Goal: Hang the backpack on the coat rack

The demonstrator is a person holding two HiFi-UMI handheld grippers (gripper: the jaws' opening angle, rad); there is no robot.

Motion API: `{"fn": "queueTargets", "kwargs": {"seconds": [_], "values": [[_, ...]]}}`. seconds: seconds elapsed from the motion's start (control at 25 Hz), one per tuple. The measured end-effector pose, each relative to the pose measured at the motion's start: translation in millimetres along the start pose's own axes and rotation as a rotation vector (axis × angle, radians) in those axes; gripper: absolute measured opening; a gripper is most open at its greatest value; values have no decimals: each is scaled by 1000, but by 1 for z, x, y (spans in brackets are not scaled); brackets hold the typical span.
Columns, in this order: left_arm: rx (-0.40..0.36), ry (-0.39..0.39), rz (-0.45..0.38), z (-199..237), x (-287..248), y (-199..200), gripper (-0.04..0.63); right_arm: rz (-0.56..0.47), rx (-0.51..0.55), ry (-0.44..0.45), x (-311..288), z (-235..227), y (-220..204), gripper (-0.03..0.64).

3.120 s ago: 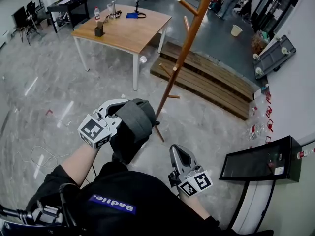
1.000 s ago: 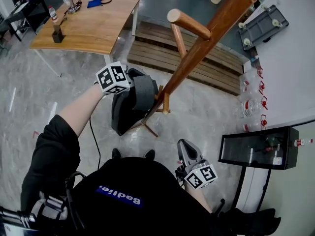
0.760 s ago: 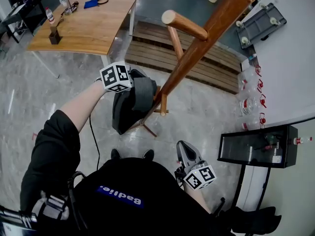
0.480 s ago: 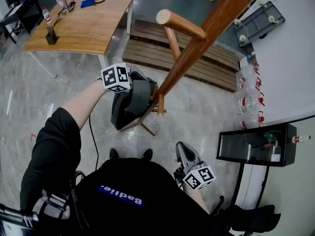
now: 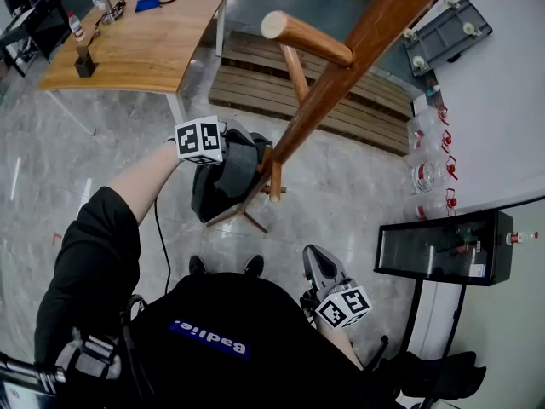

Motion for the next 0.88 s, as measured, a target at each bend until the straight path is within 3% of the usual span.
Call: {"fn": "queueTargets", "kwargs": {"seconds": [0.12,0.44,0.68,0.88], "values": [[17,18,-5,2,5,2,31,0,0,-1,0,-2,1,6],[4,4,101,8,14,27,31,0,0,10,-2,-3,1,6],[-142,-62,271,10,2,35,31,-4,-9,0,-1,-5,0,7],[-165,-110,269,8,-11,18,31,-1,-18,-18,4,-10,-2,7]]}}
Point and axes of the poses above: the fingertips, and each gripper's own axes: x backward along the fingers, z to its left, y out of its top, the point moved 7 cm from there along x, backward along the fingers, and after that the axes turned 3 degrees about z, right-handed, at the moved point
